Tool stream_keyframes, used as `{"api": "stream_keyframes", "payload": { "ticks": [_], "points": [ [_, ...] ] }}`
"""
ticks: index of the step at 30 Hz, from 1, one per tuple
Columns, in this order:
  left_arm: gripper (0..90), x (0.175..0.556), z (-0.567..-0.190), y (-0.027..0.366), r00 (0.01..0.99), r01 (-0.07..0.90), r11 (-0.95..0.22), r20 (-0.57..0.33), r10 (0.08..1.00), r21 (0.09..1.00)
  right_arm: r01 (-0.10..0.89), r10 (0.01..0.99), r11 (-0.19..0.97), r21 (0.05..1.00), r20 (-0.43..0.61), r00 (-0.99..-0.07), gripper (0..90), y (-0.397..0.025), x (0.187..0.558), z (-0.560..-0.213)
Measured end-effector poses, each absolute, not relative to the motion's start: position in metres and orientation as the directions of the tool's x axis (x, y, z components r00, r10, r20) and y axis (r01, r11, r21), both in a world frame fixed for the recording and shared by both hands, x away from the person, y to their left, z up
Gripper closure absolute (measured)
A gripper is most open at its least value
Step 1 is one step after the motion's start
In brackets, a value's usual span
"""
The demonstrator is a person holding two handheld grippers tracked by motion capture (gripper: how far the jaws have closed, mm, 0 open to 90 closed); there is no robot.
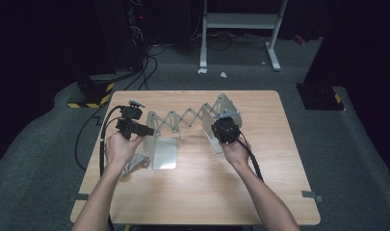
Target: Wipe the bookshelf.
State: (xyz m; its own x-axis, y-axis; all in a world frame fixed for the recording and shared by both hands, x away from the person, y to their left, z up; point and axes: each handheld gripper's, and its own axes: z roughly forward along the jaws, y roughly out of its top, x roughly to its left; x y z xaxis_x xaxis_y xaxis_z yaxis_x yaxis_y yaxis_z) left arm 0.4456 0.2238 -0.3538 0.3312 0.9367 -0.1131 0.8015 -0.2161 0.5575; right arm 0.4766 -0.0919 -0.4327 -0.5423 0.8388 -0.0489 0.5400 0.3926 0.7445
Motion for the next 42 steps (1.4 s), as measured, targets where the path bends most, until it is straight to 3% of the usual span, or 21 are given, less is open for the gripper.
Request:
{"api": "stream_keyframes", "payload": {
  "ticks": [2, 7, 13, 22, 29, 33, 39, 42],
  "points": [
    [48.1, 0.450, -0.352, 0.229, 0.325, 0.790, -0.199, -0.121, 0.938, 0.580, 0.546, 0.841, 0.392, 0.741, -0.047, -0.539, 87.7, -0.092, 0.475, -0.432],
    [47.4, 0.467, -0.351, 0.252, 0.274, 0.789, -0.093, -0.212, 0.938, 0.608, 0.522, 0.823, 0.398, 0.754, -0.043, -0.567, 75.4, -0.090, 0.458, -0.428],
    [47.9, 0.485, -0.353, 0.274, 0.206, 0.775, 0.017, -0.277, 0.939, 0.632, 0.477, 0.774, 0.449, 0.756, -0.063, -0.630, 73.0, -0.080, 0.438, -0.425],
    [48.7, 0.512, -0.377, 0.262, 0.225, 0.826, -0.084, -0.189, 0.956, 0.557, 0.445, 0.693, 0.499, 0.743, -0.034, -0.720, 65.1, -0.032, 0.429, -0.433],
    [51.4, 0.516, -0.385, 0.264, 0.267, 0.844, -0.122, -0.211, 0.940, 0.522, 0.461, 0.686, 0.496, 0.736, -0.008, -0.727, 61.5, -0.008, 0.433, -0.441],
    [55.2, 0.511, -0.384, 0.262, 0.300, 0.840, -0.144, -0.226, 0.927, 0.523, 0.457, 0.698, 0.482, 0.747, -0.013, -0.716, 62.9, -0.002, 0.438, -0.439],
    [55.1, 0.502, -0.389, 0.265, 0.327, 0.846, -0.151, -0.275, 0.904, 0.511, 0.451, 0.725, 0.488, 0.748, -0.060, -0.686, 80.1, 0.001, 0.443, -0.432],
    [53.3, 0.501, -0.388, 0.267, 0.327, 0.842, -0.145, -0.279, 0.903, 0.520, 0.452, 0.739, 0.489, 0.746, -0.080, -0.668, 83.2, -0.001, 0.442, -0.433]
  ]
}}
